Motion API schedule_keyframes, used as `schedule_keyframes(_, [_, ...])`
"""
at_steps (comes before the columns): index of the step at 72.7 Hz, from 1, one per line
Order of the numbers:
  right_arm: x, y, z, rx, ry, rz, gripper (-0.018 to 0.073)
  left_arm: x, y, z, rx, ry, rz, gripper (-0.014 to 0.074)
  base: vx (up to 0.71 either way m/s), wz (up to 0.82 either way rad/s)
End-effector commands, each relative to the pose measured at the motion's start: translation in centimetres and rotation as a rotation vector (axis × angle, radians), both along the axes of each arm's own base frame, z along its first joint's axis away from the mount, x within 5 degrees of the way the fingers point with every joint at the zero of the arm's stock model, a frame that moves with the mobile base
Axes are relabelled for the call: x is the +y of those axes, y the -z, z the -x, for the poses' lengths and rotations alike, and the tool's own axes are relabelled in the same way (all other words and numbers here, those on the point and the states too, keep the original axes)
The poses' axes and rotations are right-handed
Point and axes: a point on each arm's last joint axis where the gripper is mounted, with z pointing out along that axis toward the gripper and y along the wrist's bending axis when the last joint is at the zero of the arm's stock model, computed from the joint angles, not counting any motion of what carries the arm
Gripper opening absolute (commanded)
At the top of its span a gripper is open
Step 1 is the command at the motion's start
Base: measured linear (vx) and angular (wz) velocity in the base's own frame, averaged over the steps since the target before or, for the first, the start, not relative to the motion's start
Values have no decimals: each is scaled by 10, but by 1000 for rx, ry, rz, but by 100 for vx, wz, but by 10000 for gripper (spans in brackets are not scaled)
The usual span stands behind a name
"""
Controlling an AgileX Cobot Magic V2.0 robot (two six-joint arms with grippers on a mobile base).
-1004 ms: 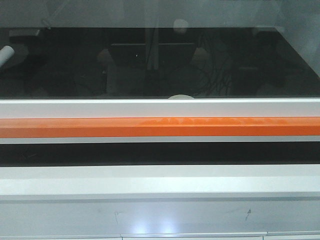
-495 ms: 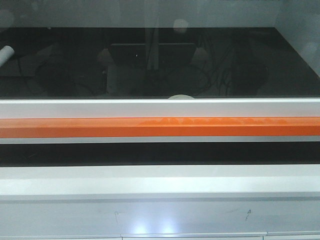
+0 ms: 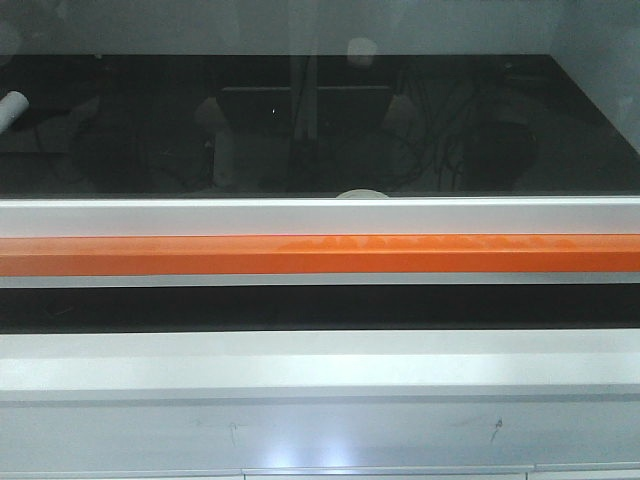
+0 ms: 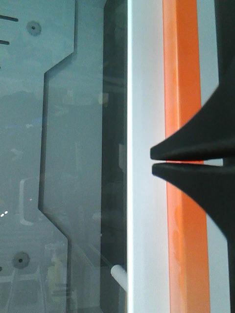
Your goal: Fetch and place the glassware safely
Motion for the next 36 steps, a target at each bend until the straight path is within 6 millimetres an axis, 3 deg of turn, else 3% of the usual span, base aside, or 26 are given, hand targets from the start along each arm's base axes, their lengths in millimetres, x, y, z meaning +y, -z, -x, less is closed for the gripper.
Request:
schedule_keyframes(1, [4, -15, -4, -87, -30, 52, -6, -1, -16, -3, -96, 3, 6, -7, 0, 0])
schedule_keyframes(20, [10, 4, -24, -9, -67, 55, -6, -3, 0, -28, -11, 5, -7, -7, 0, 0])
schedule_keyframes(36, [9, 35, -22, -10, -69, 8, -5, -4, 29, -36, 17, 10, 11, -7, 0, 0])
